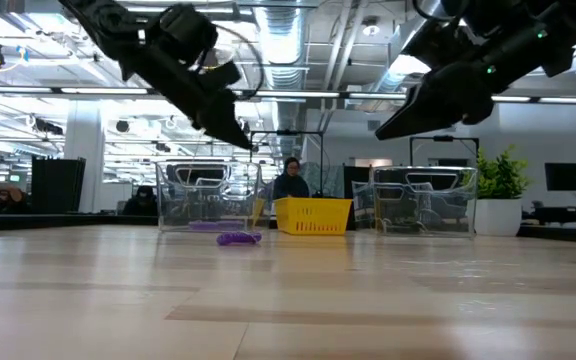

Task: Sort spring keychains
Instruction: Put the purple spring keychain into the left transparent bin, then return to Home Position

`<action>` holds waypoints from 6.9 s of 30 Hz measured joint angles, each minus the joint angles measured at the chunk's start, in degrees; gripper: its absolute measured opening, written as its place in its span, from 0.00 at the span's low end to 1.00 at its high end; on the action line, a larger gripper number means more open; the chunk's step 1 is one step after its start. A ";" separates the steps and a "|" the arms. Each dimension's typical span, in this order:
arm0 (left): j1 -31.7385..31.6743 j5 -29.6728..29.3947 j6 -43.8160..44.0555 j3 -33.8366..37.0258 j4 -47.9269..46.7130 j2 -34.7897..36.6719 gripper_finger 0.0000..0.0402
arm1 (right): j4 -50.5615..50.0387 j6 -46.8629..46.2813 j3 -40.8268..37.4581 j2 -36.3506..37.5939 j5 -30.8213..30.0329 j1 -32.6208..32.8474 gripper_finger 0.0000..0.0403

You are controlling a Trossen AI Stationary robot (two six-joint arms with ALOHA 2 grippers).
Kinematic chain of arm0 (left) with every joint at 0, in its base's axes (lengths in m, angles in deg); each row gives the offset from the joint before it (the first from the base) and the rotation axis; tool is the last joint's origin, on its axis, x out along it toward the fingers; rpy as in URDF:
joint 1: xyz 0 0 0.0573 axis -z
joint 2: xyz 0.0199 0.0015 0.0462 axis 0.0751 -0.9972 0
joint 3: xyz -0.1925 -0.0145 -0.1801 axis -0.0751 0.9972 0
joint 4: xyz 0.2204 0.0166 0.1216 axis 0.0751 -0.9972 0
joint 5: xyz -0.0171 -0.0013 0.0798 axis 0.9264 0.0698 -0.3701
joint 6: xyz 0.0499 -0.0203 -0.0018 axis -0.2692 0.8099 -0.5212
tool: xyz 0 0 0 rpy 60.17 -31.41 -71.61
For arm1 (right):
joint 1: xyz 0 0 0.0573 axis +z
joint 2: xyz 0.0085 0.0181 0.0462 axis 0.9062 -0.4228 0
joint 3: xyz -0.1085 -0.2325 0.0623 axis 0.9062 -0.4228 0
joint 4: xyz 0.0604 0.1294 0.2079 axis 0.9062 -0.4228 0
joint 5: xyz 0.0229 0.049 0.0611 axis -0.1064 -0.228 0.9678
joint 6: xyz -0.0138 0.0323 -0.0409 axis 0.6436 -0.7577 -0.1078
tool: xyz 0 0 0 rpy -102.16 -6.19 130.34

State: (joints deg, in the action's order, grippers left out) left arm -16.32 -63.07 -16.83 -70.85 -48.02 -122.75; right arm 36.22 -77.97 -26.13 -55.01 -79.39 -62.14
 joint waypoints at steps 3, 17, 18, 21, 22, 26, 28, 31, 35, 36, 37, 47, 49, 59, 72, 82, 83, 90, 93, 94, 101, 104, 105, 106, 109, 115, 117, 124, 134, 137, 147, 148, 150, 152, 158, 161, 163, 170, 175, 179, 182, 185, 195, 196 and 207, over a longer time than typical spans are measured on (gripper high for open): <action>6.71 -0.14 1.56 0.00 -0.22 0.00 0.33 | 0.00 -0.61 0.00 0.00 -0.19 2.61 0.27; 33.13 -18.52 17.99 4.48 2.32 -8.38 0.32 | 0.42 -8.86 0.00 0.00 -5.18 13.89 0.27; 33.66 -18.51 18.79 4.48 3.65 -10.10 0.32 | 0.43 -9.74 -0.03 0.00 -5.31 14.42 0.27; 34.23 -17.52 19.17 4.48 8.03 -14.68 0.33 | 0.94 -12.54 -0.84 0.00 -6.99 16.54 0.27; 34.21 -16.95 19.20 4.48 9.22 -15.72 0.33 | 0.98 -13.61 -1.22 0.00 -8.08 17.30 0.27; 34.06 -16.79 20.30 4.48 10.34 -17.74 0.33 | 0.82 -17.62 -2.78 0.00 -11.66 19.82 0.27; 34.01 -16.81 20.90 4.48 10.23 -18.12 0.33 | 0.78 -19.12 -2.99 -0.02 -12.78 20.74 0.27; 34.04 -16.76 21.48 4.46 10.27 -18.54 0.32 | 1.17 -20.03 -2.99 -0.02 -13.41 21.59 0.27; 34.01 -13.99 22.26 4.46 10.29 -18.75 0.31 | 1.43 -20.03 -2.99 -0.01 -13.88 22.28 0.27; 34.03 -12.98 22.29 4.46 10.32 -18.75 0.30 | 1.50 -20.02 -2.99 -0.01 -13.89 22.28 0.27; 34.04 -12.26 22.66 4.46 10.32 -18.89 0.30 | 1.51 -19.98 -2.99 -0.02 -13.91 22.28 0.27; 30.28 -5.48 24.99 4.01 13.68 -26.10 0.24 | 1.51 -19.53 -2.99 -0.02 -13.89 21.80 0.27; 29.38 -3.52 24.99 4.02 13.83 -25.99 0.21 | 1.53 -19.53 -2.99 -0.01 -13.89 21.80 0.27; 31.79 -1.51 19.46 4.66 10.62 -19.69 0.04 | 1.77 -16.78 -2.99 -0.02 -13.78 21.81 0.27; 35.81 -24.01 1.27 4.55 13.70 -5.68 0.04 | 3.96 -7.52 -2.97 -0.01 -13.74 17.62 0.27; 23.42 -31.92 -9.17 4.50 12.41 6.57 0.03 | 4.33 -3.04 -2.95 -0.01 -13.52 12.37 0.27; 21.12 -29.94 -9.06 4.50 11.49 7.28 0.03 | 4.34 -2.87 -2.95 0.00 -13.48 12.08 0.27; 4.10 -12.78 -0.93 4.49 6.99 8.04 0.03 | 4.33 -1.93 -2.95 0.00 -11.38 10.34 0.27; -0.98 -9.73 2.74 4.46 6.58 6.65 0.04 | 4.31 -1.94 -2.94 -0.02 -10.68 10.13 0.27; -2.13 -8.77 3.01 4.46 6.60 6.27 0.05 | 4.24 -2.09 -2.93 -0.01 -10.65 10.19 0.27; -4.12 -2.59 3.87 4.44 6.77 5.75 0.20 | 3.37 -3.46 -2.93 -0.02 -10.53 11.04 0.27; -3.62 -2.54 5.20 4.44 6.73 5.81 0.26 | 3.40 -3.64 -2.93 0.00 -10.53 11.52 0.27; -3.33 -2.58 5.49 4.44 6.61 5.81 0.27 | 3.41 -3.85 -2.93 -0.01 -10.53 11.68 0.27; -3.02 -2.58 5.68 4.44 6.54 5.81 0.28 | 3.41 -3.99 -2.93 -0.01 -10.53 11.80 0.27; -1.93 -2.42 6.50 4.44 6.55 5.81 0.30 | 3.41 -4.53 -2.93 -0.02 -10.53 11.77 0.27; 0.07 -2.53 6.10 4.44 6.18 7.00 0.30 | 3.41 -4.59 -2.93 -0.02 -10.53 11.79 0.27; 0.85 -2.65 6.37 4.44 5.37 8.70 0.30 | 3.33 -5.74 -2.93 -0.02 -10.54 11.80 0.27; 9.10 -0.52 11.61 4.44 -2.11 20.60 0.30 | 1.85 -7.97 -2.93 -0.01 -10.72 11.77 0.27; 29.93 2.72 12.79 12.26 -3.87 40.08 0.30 | 3.50 -10.39 -2.93 2.40 -10.66 14.58 0.27; 32.89 2.73 14.08 19.15 1.42 46.51 0.30 | 4.38 -10.52 -2.93 6.88 -10.19 17.88 0.27; 30.71 2.53 16.40 38.10 10.29 69.38 0.30 | -8.21 -10.73 -2.93 29.35 -7.62 28.28 0.27; 30.13 2.54 16.60 38.86 10.36 71.07 0.30 | -9.86 -11.20 -2.96 31.33 -7.61 29.12 0.27; 29.28 2.76 16.76 40.32 10.36 73.70 0.30 | -11.11 -11.69 -3.94 35.03 -7.62 30.69 0.27; 28.58 2.80 17.41 41.69 10.32 75.41 0.30 | -11.08 -11.92 -6.11 38.78 -7.62 32.05 0.27; 27.33 2.92 19.00 42.64 9.38 75.70 0.30 | -11.82 -12.96 -12.98 52.58 -7.67 33.56 0.27; 27.34 2.92 18.28 42.64 9.33 74.74 0.30 | -12.75 -13.62 -15.74 59.75 -7.49 33.56 0.27; 27.33 2.92 17.41 42.64 9.35 74.09 0.30 | -15.36 -14.14 -17.17 64.15 -7.44 33.56 0.27; 27.37 2.73 17.45 42.60 9.65 72.60 0.30 | -18.57 -15.95 -19.44 68.25 -7.65 33.47 0.27; 27.37 2.77 17.45 42.60 9.86 71.76 0.30 | -20.84 -17.94 -20.55 68.43 -7.68 33.49 0.27; 27.37 2.77 17.45 42.60 10.24 71.23 0.30 | -17.69 -18.14 -24.13 68.52 -7.51 33.54 0.27; 27.37 2.75 17.45 42.58 10.36 71.10 0.30 | -11.04 -15.70 -26.82 68.24 -7.07 33.41 0.27; 27.37 2.77 17.45 42.58 10.32 70.99 0.30 | -7.49 -13.12 -28.03 68.16 -5.56 33.47 0.27; 27.37 2.77 17.47 42.58 10.34 70.99 0.30 | -7.00 -12.88 -28.24 68.29 -4.65 33.45 0.27; 27.37 2.75 17.47 42.58 10.34 70.99 0.30 | -6.93 -12.88 -28.24 68.32 -4.67 33.45 0.27; 27.37 2.77 17.47 42.58 10.36 70.99 0.30 | -6.86 -12.93 -28.28 68.32 -4.71 33.45 0.27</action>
State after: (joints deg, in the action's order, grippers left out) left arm 11.05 -60.30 0.64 -28.28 -37.66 -51.76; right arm 29.36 -90.90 -54.41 13.31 -84.10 -28.69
